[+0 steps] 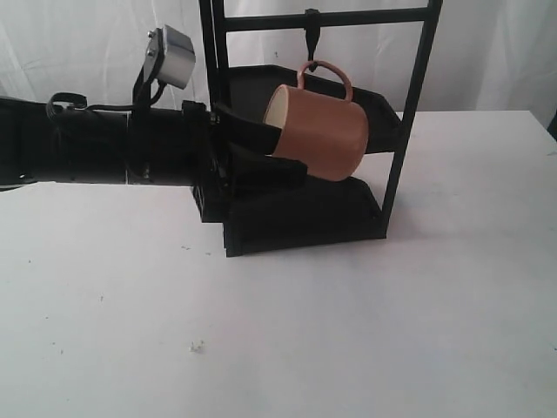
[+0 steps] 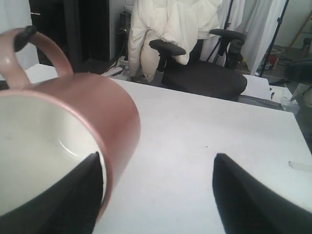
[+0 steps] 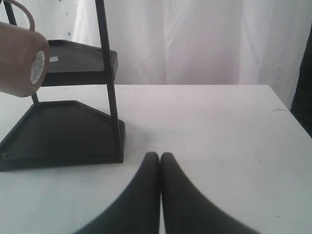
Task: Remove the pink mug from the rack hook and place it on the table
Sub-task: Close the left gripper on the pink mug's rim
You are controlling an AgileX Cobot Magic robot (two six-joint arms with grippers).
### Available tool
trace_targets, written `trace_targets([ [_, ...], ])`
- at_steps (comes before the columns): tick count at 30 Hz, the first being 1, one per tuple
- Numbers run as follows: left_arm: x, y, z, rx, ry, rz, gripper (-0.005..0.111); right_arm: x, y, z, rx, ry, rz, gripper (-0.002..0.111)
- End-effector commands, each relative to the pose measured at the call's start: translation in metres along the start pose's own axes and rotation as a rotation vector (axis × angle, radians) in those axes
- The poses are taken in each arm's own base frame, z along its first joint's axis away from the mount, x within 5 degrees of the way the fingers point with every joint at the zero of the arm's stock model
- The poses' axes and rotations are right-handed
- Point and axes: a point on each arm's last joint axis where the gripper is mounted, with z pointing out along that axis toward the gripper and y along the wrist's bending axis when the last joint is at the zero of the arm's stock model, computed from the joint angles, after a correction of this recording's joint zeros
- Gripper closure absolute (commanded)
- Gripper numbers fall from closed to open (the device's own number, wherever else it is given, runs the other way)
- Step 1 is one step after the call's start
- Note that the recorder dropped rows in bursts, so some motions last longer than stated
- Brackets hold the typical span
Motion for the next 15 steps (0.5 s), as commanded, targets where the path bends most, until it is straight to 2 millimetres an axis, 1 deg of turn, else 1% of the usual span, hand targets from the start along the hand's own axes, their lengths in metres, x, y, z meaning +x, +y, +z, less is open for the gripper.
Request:
trace_targets([
  [1,-0.002,-0.006,0.009,-0.014,0.012,0.155,0.041,0.000,0.000,0.000,-0.001,-0.007,0.008,0.108],
  [4,-0.004,-0.003,0.013,-0.041,0.029,0.167,0.041,0.000,0.000,0.000,-0.001,-0.007,0.008,0.108],
  [11,-0.015,0.004,0.015,-0.083,0.024,0.193,0.041,0.000,0.000,0.000,-0.001,-0.007,0.008,0.108],
  [15,-0.018,0.008,0.018,-0.076,0.011,0.179,0.041,0.000,0.000,0.000,-0.001,-0.007,0.009,0.108],
])
